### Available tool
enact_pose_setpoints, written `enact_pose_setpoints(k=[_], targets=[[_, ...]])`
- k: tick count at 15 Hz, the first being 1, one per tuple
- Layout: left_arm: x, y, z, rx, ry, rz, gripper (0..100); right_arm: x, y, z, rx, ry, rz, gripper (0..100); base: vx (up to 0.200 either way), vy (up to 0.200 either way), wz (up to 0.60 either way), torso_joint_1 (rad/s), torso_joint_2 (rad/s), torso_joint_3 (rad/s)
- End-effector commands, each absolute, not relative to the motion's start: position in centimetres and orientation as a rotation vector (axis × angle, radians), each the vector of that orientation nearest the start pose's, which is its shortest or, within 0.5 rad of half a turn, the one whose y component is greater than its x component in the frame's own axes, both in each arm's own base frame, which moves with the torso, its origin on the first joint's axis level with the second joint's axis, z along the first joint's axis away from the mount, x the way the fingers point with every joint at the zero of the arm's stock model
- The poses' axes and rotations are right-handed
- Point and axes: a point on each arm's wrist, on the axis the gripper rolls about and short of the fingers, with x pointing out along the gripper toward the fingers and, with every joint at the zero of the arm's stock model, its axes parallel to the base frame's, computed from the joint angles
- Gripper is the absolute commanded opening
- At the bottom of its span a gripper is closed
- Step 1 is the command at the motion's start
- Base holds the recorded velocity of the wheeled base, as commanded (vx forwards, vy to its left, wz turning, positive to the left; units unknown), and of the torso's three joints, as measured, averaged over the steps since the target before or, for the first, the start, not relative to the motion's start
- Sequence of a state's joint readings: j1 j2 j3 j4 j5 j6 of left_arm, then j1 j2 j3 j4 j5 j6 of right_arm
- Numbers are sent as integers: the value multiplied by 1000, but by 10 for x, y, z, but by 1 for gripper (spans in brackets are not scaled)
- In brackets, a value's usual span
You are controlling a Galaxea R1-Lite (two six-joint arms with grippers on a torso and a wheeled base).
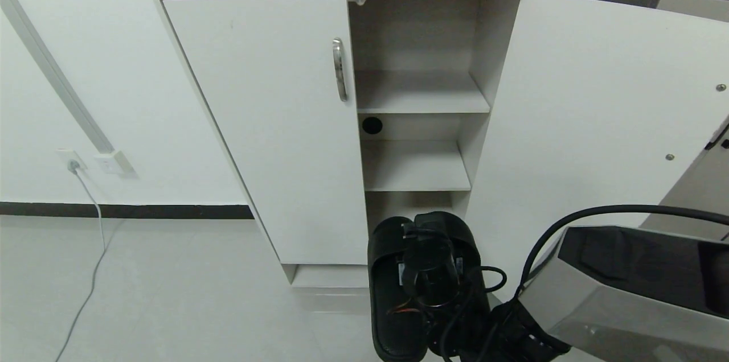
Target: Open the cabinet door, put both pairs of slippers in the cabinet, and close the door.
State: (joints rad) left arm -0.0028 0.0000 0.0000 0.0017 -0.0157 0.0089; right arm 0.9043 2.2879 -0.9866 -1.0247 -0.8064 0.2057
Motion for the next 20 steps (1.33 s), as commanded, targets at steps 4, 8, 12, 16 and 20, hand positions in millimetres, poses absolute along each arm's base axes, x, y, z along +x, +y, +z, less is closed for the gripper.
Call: enact_pose_setpoints(k=[4,8,12,16,20], targets=[[-23,0,75,9,3,-18,0,278,313,39,4,188,65,0,0,0,0,4,1,-144],[-23,0,75,9,3,-18,0,291,314,28,6,188,43,0,0,0,0,4,5,-194],[-23,0,75,9,3,-18,0,298,311,31,1,127,31,0,0,0,0,7,2,-161],[-23,0,75,9,3,-18,0,300,307,43,-42,-94,26,0,0,0,0,0,0,0],[-23,0,75,9,3,-17,0,300,306,46,-36,-113,27,0,0,0,0,0,0,0]])
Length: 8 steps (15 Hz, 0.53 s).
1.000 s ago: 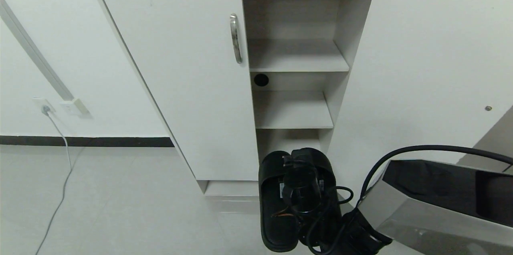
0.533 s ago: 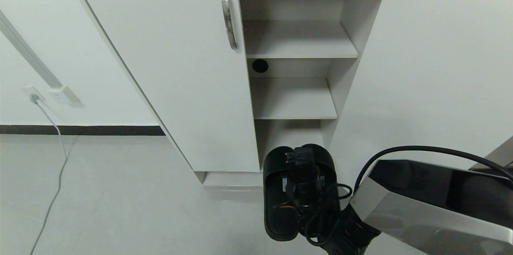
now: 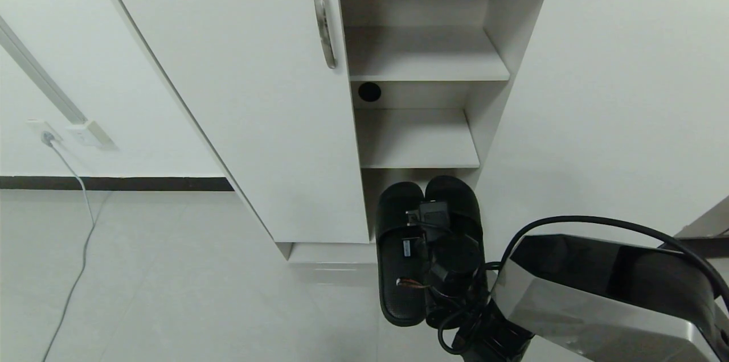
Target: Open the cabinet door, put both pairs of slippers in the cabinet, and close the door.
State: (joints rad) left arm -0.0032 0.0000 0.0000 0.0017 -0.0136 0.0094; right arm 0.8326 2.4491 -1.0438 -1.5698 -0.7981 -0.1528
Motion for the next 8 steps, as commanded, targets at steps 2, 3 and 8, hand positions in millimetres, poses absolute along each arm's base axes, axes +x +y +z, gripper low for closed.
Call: enact_pose_setpoints(k=[2,3,8], targets=[[-23,0,75,9,3,-17,0,301,306,47,-34,-115,23,0,0,0,0,0,0,0],[-23,0,75,8,3,-17,0,302,305,48,-32,-117,20,0,0,0,0,0,0,0],[-23,0,75,8,3,-18,0,303,304,49,-30,-119,17,0,160,0,0,0,4,3]])
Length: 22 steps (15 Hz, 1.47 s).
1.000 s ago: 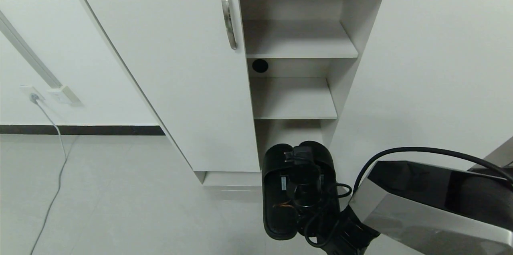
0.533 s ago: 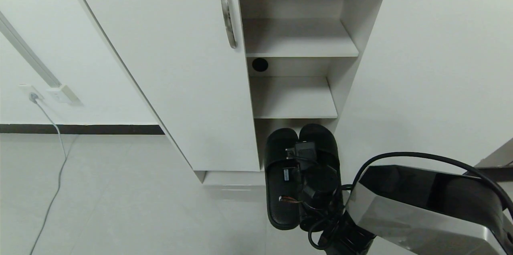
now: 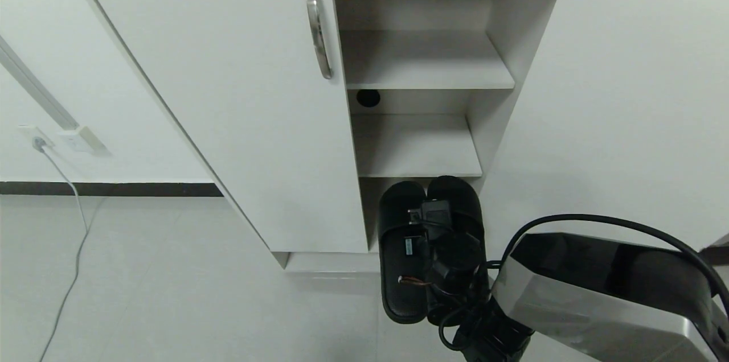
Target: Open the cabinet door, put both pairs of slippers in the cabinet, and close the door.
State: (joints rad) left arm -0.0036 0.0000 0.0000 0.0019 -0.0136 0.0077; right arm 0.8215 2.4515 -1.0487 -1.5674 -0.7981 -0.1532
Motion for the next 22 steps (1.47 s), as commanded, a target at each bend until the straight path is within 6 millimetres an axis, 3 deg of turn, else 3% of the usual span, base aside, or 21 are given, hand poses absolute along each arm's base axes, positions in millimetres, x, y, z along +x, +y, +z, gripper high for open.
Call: enact_pose_setpoints(k=[1,10,22], targets=[[-23,0,75,8,3,-17,0,303,304,49,-30,-119,17,0,200,0,0,2,-2,-12],[-23,0,75,8,3,-17,0,305,305,51,-33,-122,23,0,178,0,0,3,4,4],[-23,0,75,9,3,-17,0,405,307,74,-8,-72,-5,0,0,0,0,0,0,0]])
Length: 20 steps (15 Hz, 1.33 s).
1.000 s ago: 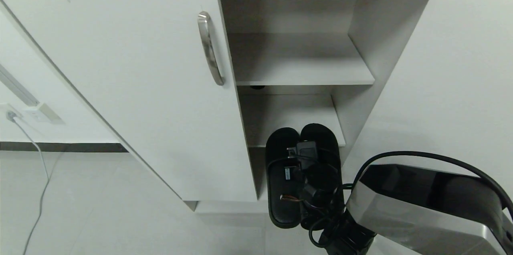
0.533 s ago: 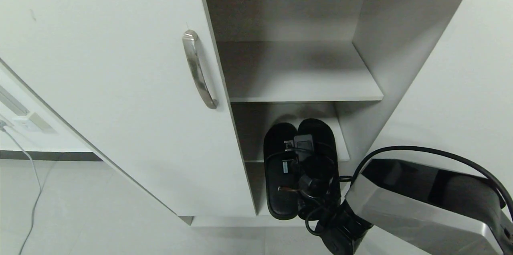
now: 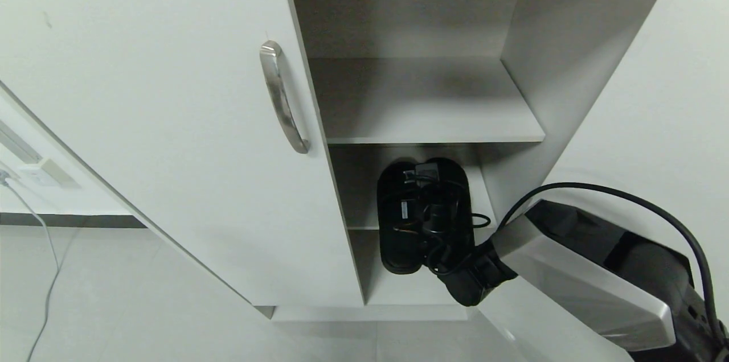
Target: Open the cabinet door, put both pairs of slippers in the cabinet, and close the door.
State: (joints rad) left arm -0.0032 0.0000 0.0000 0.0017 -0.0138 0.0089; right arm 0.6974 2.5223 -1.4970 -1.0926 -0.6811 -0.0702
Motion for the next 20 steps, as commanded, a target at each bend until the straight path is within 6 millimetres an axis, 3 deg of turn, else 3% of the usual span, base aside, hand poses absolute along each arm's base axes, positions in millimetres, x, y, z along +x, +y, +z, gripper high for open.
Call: enact_pose_setpoints(k=[1,4,12,13,17,20], targets=[[-23,0,75,9,3,-17,0,414,306,79,-6,-75,-19,0,0,0,0,0,0,0],[-23,0,75,8,3,-17,0,432,303,95,7,-91,-46,0,0,0,0,0,0,0],[-23,0,75,8,3,-17,0,450,296,93,1,-87,-75,0,0,0,0,0,0,0],[-23,0,75,8,3,-17,0,451,296,93,3,-90,-77,100,0,0,0,0,0,0],[-23,0,75,6,3,-17,0,444,295,95,-10,-76,-70,100,0,0,0,0,0,0],[-23,0,75,3,3,-17,0,417,293,103,-23,-56,-43,100,0,0,0,0,0,0]])
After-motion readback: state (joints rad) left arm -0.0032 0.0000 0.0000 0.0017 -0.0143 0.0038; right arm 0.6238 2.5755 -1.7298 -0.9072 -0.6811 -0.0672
